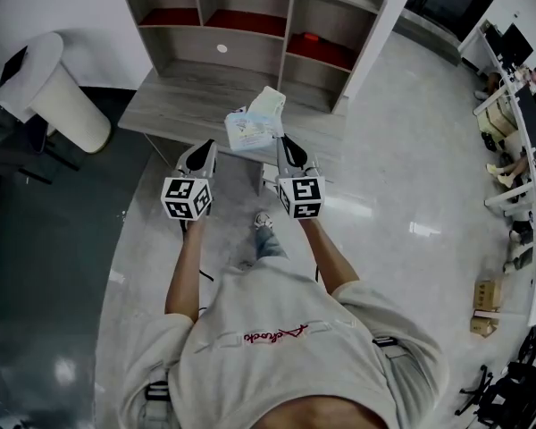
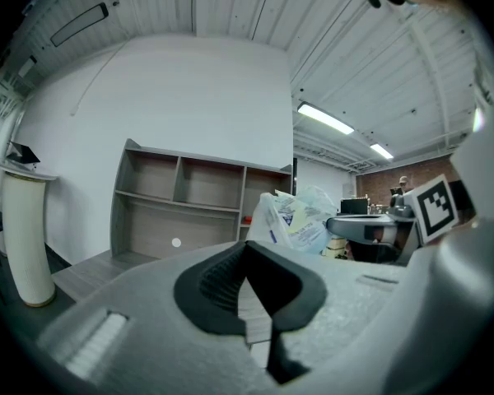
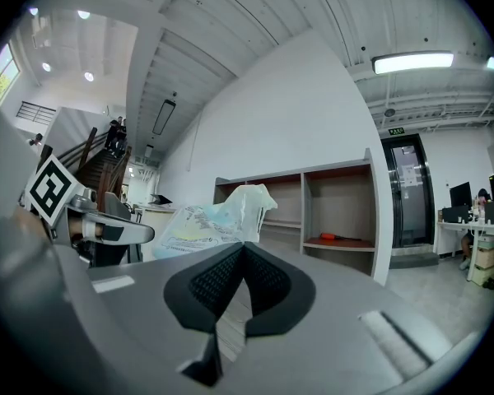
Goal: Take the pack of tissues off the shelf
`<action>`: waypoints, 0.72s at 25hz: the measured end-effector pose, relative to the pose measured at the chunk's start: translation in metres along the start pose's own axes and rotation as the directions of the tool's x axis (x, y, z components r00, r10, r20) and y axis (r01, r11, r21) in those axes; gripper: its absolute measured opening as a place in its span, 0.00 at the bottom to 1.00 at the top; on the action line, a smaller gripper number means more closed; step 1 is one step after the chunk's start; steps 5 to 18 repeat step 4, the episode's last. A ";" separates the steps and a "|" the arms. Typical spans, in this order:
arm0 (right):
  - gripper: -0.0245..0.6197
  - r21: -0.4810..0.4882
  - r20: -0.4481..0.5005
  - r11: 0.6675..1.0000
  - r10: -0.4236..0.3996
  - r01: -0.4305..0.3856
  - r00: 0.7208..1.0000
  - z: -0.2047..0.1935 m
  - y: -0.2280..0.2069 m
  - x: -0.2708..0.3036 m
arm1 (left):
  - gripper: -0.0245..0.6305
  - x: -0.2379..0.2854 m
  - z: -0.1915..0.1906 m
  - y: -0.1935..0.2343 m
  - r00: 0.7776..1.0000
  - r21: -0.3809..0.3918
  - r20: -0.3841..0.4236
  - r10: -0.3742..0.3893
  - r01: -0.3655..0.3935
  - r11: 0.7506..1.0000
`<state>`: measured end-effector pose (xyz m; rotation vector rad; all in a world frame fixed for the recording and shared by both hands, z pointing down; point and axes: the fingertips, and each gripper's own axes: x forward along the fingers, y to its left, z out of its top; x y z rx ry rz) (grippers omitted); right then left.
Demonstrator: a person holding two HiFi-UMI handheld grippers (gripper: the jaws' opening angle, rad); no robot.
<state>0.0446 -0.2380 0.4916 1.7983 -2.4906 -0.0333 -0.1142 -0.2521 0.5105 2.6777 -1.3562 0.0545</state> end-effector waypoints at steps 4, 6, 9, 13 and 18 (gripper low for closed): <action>0.05 0.002 0.002 1.000 0.005 -0.005 1.000 -0.001 0.002 0.000 | 0.04 0.001 -0.001 -0.005 1.000 0.001 0.000 -0.007 0.007 1.000; 0.05 0.002 0.002 1.000 0.005 -0.005 1.000 -0.001 0.002 0.000 | 0.04 0.001 -0.001 -0.005 1.000 0.001 0.000 -0.007 0.007 1.000; 0.05 0.002 0.002 1.000 0.005 -0.005 1.000 -0.001 0.002 0.000 | 0.04 0.001 -0.001 -0.005 1.000 0.001 0.000 -0.007 0.007 1.000; 0.05 0.002 0.002 1.000 0.005 -0.005 1.000 -0.001 0.002 0.000 | 0.04 0.001 -0.001 -0.005 1.000 0.001 0.000 -0.007 0.007 1.000; 0.05 0.002 0.002 1.000 0.005 -0.005 1.000 -0.001 0.002 0.000 | 0.04 0.001 -0.001 -0.005 1.000 0.001 0.000 -0.007 0.007 1.000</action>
